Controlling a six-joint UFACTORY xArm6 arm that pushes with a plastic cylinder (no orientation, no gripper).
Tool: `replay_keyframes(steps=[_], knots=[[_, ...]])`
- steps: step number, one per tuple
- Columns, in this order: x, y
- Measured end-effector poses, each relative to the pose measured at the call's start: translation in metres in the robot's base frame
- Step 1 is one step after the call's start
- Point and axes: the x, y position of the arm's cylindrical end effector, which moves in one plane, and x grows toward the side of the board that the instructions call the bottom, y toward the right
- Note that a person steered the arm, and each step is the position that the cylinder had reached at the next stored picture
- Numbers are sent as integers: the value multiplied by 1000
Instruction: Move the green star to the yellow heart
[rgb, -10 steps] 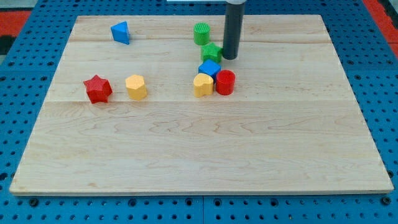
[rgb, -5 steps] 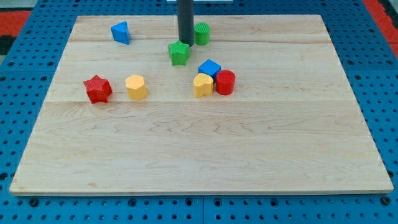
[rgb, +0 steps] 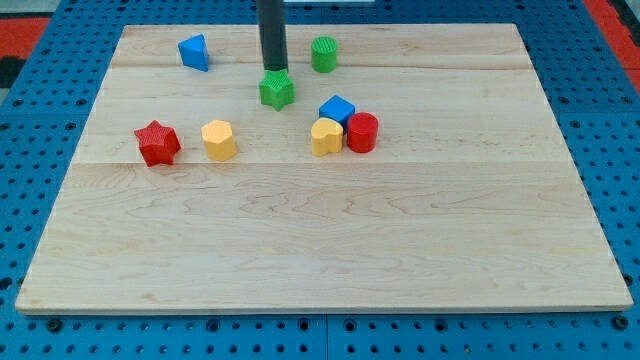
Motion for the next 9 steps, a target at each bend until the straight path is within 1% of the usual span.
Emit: replay_keyframes(steps=[1, 3, 5, 6, 7, 9], knots=[[8, -19], [10, 3], [14, 4], [20, 6], [36, 6], [43, 9]])
